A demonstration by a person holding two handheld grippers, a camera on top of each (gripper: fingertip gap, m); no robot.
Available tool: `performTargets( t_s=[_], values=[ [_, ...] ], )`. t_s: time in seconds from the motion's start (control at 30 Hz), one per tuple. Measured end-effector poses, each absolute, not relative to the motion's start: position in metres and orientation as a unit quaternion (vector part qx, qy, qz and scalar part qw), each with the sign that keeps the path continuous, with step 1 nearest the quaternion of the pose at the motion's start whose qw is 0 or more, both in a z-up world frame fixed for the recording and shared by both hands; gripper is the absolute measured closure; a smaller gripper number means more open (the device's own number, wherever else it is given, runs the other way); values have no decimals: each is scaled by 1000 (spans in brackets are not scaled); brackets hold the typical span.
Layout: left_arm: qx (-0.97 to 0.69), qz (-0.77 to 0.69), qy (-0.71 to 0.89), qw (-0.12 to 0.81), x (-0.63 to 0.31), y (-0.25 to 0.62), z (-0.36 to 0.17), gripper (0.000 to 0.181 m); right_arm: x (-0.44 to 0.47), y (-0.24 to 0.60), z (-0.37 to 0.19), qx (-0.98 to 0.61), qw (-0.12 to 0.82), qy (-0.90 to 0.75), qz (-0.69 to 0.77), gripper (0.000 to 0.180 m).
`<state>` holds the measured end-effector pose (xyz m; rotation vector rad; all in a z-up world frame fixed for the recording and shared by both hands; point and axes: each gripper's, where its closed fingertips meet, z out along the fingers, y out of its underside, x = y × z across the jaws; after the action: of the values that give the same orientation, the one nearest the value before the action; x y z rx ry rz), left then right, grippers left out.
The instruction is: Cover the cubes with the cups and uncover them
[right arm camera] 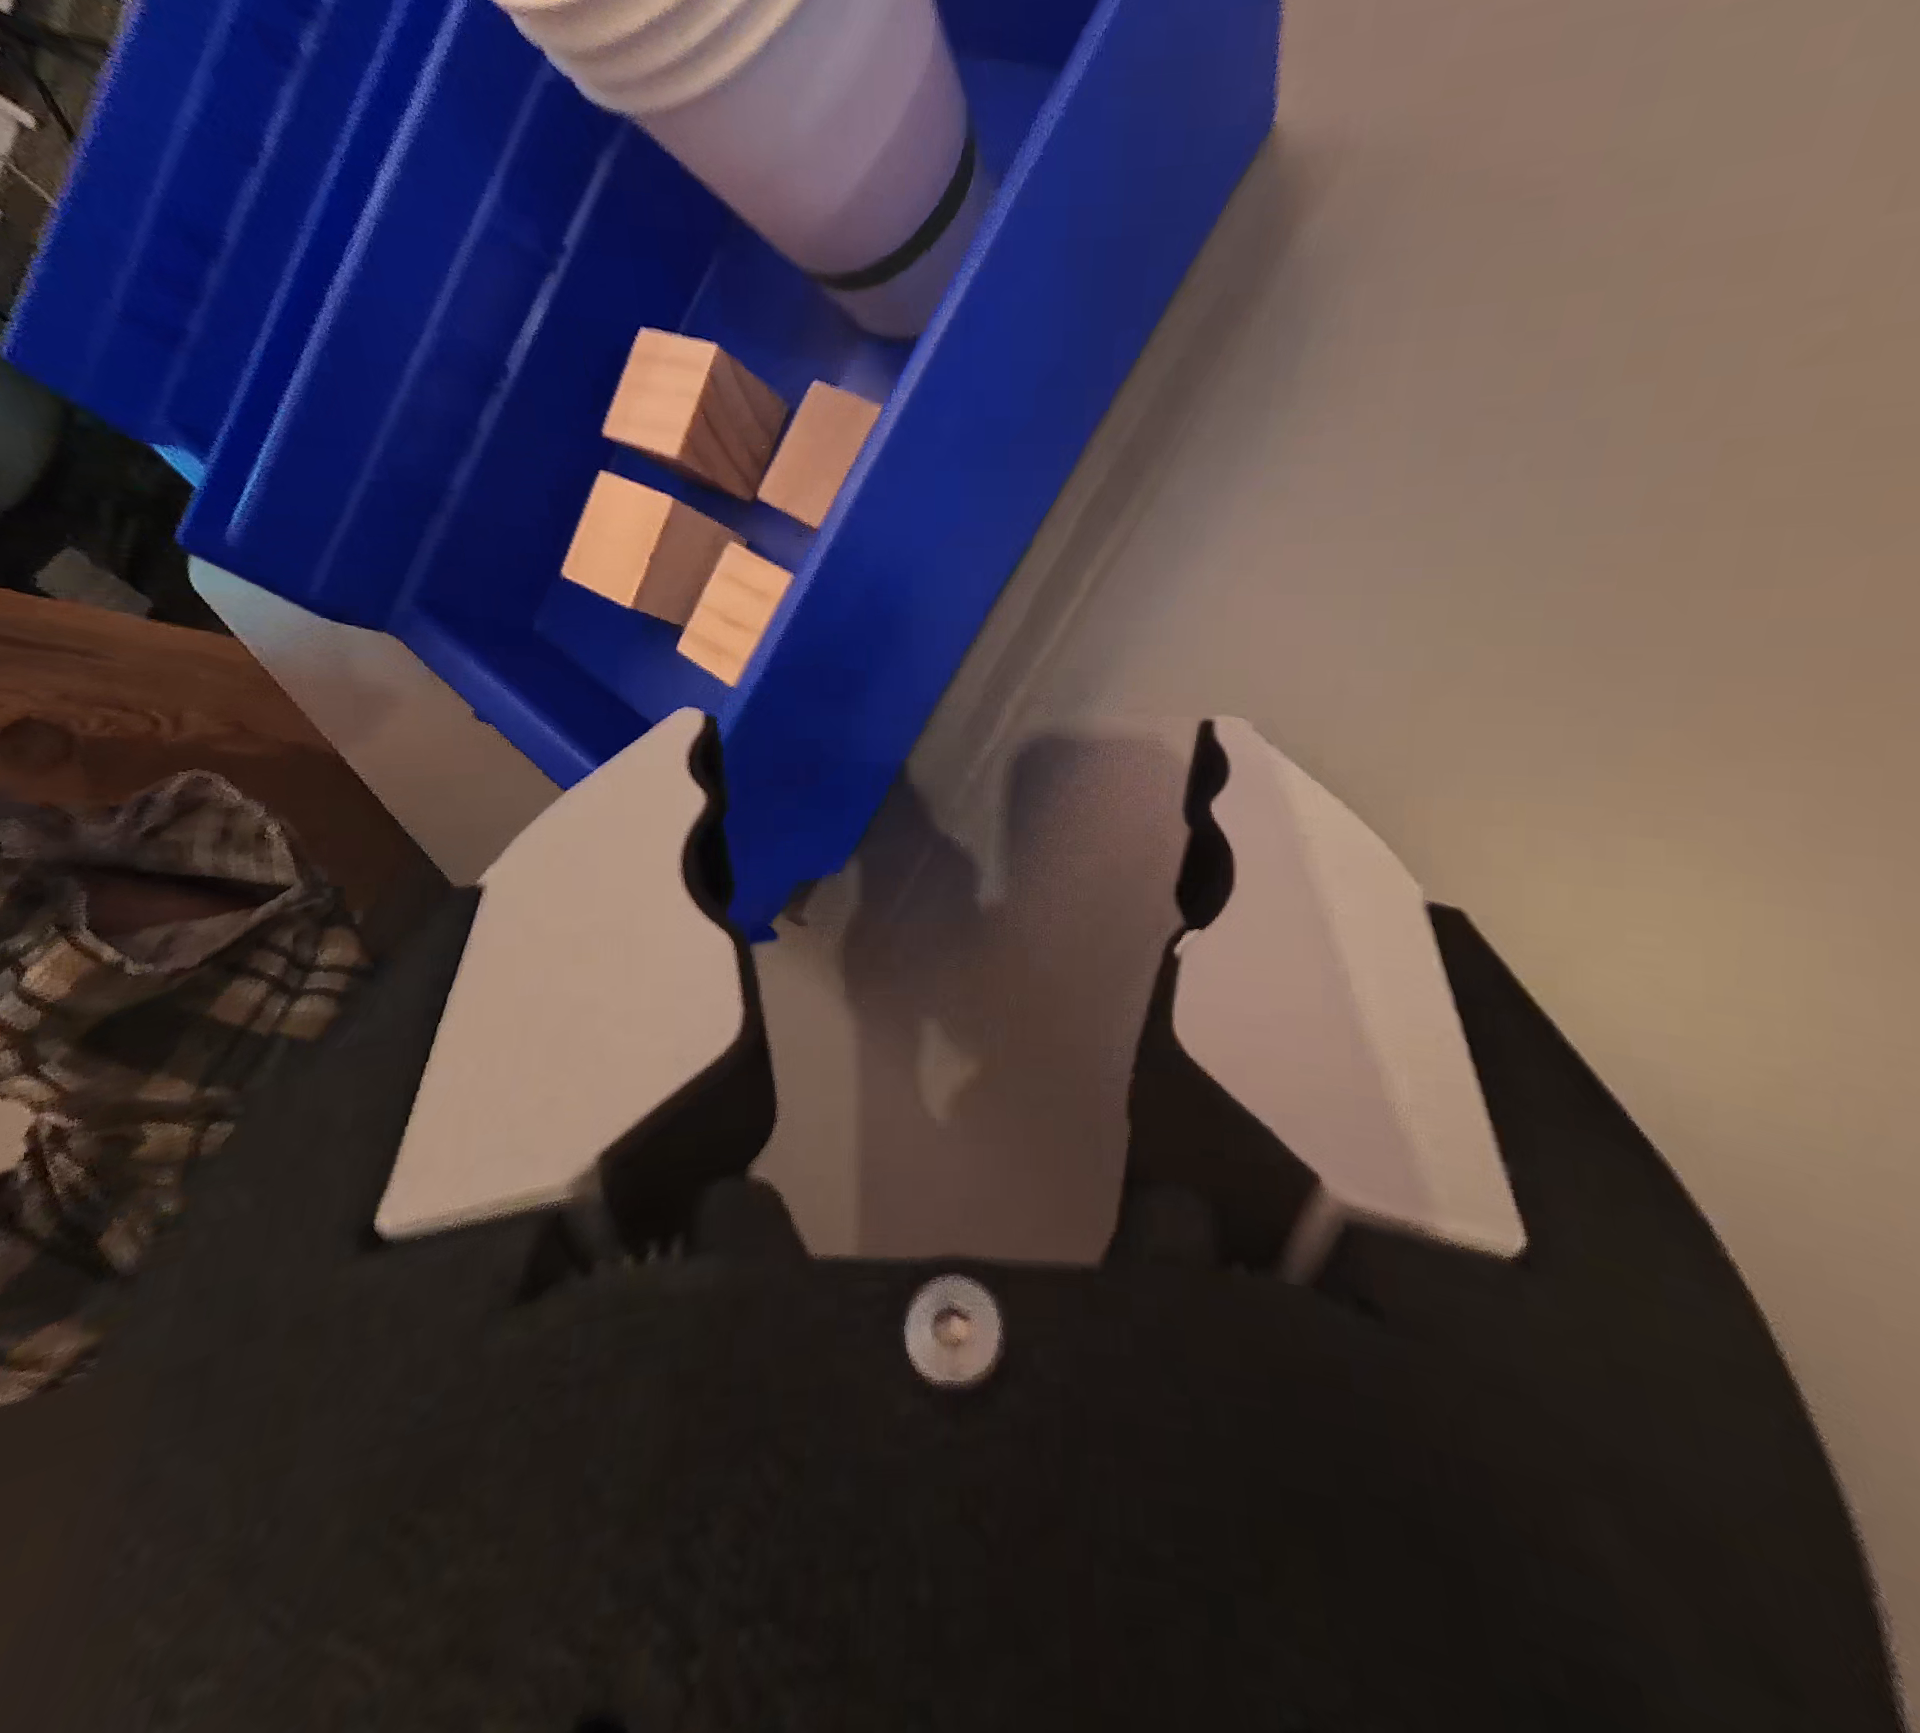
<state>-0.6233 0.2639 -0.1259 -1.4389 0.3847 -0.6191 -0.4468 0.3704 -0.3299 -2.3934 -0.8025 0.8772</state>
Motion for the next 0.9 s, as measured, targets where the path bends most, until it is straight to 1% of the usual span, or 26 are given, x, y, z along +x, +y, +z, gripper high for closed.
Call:
performTargets(
  t_s=[0.13,0.23,0.3,0.47,0.53,0.67,0.77,0.9],
  values=[
    [-656,-266,175,684,-617,277,-133,107,-397,387,-314,-844,312,-281,333,89],
    [-663,-250,174,684,-616,286,-137,107,-355,400,-309,-823,372,-262,339,90],
    [-675,-239,164,679,-619,293,-142,106,-328,406,-311,-817,392,-241,346,90],
    [-728,-187,129,647,-650,304,-162,103,-274,416,-336,-830,387,-213,340,92],
    [-744,-167,110,638,-669,304,-161,103,-261,417,-346,-832,382,-210,343,93],
    [-777,-116,74,615,-713,303,-159,103,-243,417,-365,-836,367,-208,351,103],
    [-810,-73,44,580,-751,304,-165,103,-234,416,-375,-836,361,-204,360,111],
    [-859,-23,-4,512,-807,304,-187,102,-227,414,-378,-827,365,-203,377,115]
  ],
)
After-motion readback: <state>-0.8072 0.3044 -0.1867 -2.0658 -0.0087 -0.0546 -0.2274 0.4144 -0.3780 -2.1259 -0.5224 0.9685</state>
